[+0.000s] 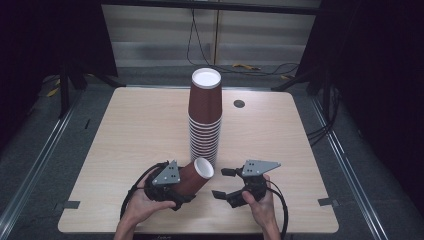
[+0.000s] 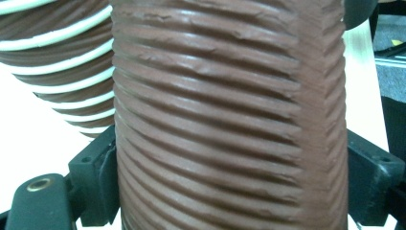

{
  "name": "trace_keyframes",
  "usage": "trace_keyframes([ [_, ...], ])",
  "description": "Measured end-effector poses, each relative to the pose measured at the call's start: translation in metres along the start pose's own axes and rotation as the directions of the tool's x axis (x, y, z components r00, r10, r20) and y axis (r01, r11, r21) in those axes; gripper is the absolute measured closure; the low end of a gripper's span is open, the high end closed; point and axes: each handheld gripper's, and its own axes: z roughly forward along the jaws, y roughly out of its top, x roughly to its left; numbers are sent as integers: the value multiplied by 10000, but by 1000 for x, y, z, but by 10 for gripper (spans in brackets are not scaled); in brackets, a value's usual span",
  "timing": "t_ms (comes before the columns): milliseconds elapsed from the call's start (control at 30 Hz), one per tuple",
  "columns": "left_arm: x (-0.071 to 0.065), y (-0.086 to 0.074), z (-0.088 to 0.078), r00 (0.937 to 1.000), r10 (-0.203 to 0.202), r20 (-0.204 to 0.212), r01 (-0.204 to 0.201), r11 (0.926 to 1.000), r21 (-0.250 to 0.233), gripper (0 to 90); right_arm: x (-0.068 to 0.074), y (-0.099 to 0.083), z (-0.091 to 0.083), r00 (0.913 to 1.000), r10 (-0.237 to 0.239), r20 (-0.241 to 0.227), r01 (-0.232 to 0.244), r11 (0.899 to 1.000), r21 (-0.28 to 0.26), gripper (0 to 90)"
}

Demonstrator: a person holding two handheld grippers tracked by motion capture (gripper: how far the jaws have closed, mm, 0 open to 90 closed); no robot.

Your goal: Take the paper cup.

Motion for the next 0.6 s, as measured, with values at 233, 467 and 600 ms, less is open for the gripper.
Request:
trace_keyframes([
  [233,-1,7,2,9992,353,199,-363,9978,561,130,2,6,0,9993,-366,-18,366,9980,513,199],
  [467,0,8,5,9982,327,505,-372,9952,902,130,1,8,2,9967,-802,-73,805,9883,1299,235],
  [600,0,10,9,9974,367,620,-442,9912,1244,131,0,7,5,9956,-929,75,904,9822,1648,190],
])
